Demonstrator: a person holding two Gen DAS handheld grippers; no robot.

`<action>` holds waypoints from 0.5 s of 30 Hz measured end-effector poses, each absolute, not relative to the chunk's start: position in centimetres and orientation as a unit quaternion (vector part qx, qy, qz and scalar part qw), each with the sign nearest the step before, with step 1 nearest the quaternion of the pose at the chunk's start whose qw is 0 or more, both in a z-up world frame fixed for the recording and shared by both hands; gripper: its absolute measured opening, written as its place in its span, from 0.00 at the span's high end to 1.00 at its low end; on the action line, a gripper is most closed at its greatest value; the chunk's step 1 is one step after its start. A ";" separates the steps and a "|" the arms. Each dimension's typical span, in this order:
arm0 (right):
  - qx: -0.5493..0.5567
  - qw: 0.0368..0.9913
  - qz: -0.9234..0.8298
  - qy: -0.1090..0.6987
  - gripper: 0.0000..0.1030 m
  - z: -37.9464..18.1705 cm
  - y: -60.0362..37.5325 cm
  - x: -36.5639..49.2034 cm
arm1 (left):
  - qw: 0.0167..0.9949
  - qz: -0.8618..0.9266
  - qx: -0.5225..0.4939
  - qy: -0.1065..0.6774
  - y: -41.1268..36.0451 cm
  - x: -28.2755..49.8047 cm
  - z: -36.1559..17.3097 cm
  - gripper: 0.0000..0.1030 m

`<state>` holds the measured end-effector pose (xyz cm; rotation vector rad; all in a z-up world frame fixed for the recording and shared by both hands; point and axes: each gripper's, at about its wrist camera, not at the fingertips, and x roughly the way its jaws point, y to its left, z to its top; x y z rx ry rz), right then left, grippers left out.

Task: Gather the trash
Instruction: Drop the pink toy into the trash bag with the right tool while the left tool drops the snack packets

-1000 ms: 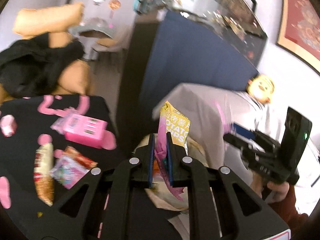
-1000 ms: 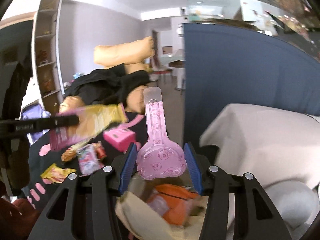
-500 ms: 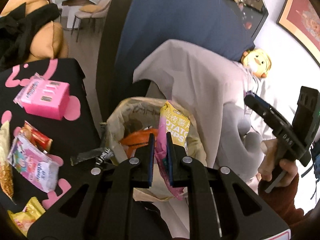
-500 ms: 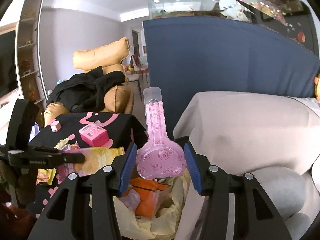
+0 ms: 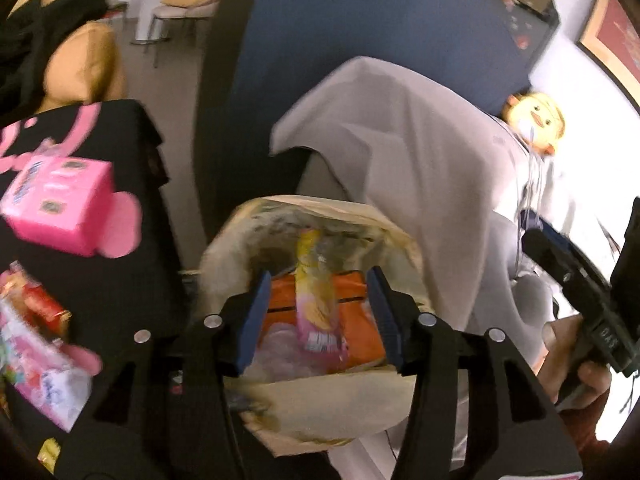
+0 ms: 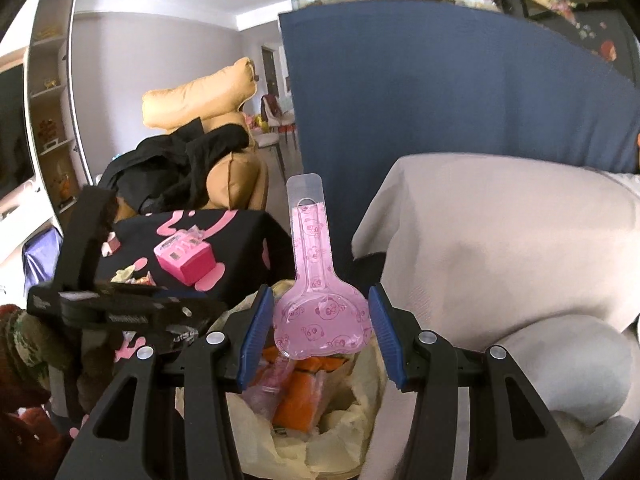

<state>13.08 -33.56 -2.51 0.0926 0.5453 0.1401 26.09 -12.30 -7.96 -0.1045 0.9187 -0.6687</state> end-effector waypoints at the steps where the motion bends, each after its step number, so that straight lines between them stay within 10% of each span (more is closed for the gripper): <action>1: 0.047 0.958 0.073 0.274 0.54 -2.9 -33.3 13.4 | 0.848 -0.303 -0.052 0.432 -11.2 25.8 -7.7 0.54; 15: 0.021 0.945 0.077 0.316 0.54 -7.2 -28.9 16.6 | 0.926 -0.198 -0.038 0.320 0.8 18.2 -3.6 0.46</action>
